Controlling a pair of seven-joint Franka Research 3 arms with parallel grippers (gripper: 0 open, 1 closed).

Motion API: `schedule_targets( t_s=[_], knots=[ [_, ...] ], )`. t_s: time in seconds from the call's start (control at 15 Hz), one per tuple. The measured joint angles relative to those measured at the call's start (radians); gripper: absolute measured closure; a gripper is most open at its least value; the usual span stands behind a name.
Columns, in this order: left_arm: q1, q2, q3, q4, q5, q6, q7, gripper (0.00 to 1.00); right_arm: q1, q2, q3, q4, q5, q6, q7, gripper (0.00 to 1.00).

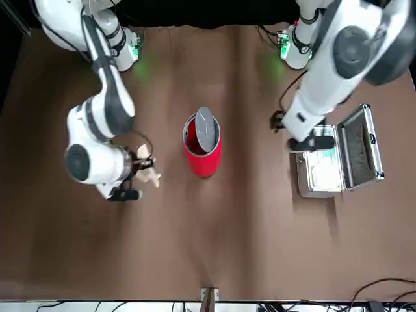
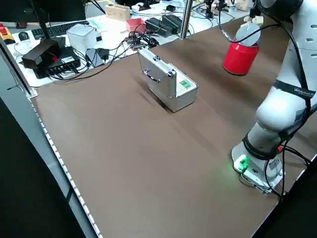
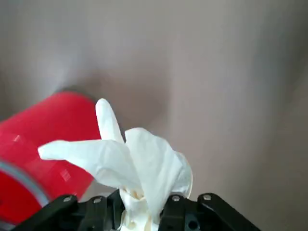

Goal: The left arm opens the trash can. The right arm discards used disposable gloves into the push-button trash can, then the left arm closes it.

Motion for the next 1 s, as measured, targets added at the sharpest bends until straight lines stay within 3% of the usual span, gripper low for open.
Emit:
schedule_targets(
  t_s=[0.2,0.4,1.0],
  knots=[
    [0.095,-0.054,-0.001,0.000,-0.002,-0.058,0.142,0.00,0.079,0.000,0.003,-0.001,0.095,-0.046,0.081,0.88],
    [0.158,-0.086,-0.001,0.000,-0.003,-0.063,0.232,0.00,0.102,0.000,0.003,-0.001,0.206,-0.049,0.109,0.88],
    [0.308,-0.110,0.010,-0.016,-0.012,-0.066,0.329,0.00,0.162,0.001,0.004,-0.008,0.293,-0.053,0.166,0.88]
  ],
)
